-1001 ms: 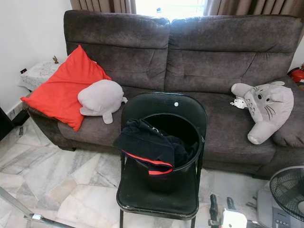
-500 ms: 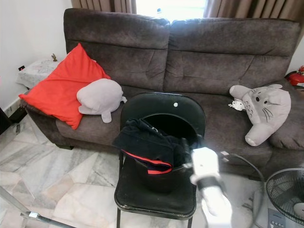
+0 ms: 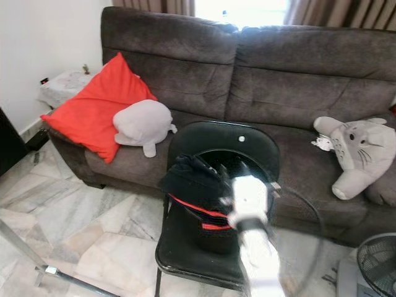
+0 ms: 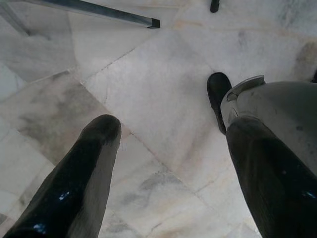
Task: Hang hanger
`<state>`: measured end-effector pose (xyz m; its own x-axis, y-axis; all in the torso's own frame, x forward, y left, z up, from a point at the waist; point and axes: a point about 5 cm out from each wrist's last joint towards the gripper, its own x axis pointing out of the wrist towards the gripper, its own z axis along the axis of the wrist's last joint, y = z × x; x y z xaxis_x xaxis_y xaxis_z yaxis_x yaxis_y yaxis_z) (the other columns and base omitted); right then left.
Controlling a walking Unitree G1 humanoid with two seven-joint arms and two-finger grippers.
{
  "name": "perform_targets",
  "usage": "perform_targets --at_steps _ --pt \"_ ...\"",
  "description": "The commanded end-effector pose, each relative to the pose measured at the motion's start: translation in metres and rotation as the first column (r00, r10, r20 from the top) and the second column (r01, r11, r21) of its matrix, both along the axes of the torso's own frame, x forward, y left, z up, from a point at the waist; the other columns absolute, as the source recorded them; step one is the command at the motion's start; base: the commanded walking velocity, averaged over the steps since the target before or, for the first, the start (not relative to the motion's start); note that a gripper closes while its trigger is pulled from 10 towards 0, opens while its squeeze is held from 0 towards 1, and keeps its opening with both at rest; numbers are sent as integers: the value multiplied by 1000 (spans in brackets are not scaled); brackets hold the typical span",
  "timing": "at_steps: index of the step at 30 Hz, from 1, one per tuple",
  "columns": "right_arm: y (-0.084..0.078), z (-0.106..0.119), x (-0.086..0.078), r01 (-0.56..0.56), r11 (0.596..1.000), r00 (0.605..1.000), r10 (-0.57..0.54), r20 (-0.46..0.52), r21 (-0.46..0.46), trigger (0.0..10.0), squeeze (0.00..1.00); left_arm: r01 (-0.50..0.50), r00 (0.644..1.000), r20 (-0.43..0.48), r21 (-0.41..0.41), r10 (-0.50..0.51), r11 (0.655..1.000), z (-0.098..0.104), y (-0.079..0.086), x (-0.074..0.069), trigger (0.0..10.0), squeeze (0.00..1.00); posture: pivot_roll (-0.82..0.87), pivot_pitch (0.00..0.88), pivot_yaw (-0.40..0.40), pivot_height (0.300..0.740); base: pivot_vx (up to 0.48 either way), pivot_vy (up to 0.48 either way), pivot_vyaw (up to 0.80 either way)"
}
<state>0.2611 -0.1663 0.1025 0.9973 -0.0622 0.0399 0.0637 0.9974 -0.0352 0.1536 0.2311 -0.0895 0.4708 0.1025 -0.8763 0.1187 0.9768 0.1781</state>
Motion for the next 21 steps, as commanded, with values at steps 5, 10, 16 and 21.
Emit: perform_targets --at_steps 5,10,16,21 --pt "-36 -9 -20 204 973 979 -199 -53 104 10000 0 -22 1000 2 0 22 1000 0 2 -2 10000 0 -18 0 26 740 0 0 0" --pt "-48 -19 -31 246 965 968 -241 -69 86 10000 0 -25 1000 5 -1 25 1000 0 2 -2 10000 0 -8 0 22 740 0 0 0" --pt "-58 -33 -37 319 939 944 -303 -132 129 10000 0 -38 999 3 -1 38 999 -1 3 -3 10000 0 3 0 20 740 0 0 0" --pt "-52 -27 -30 291 947 955 -278 -104 138 10000 0 -66 998 2 -11 66 998 -1 3 -5 10000 0 9 0 17 740 0 0 0"
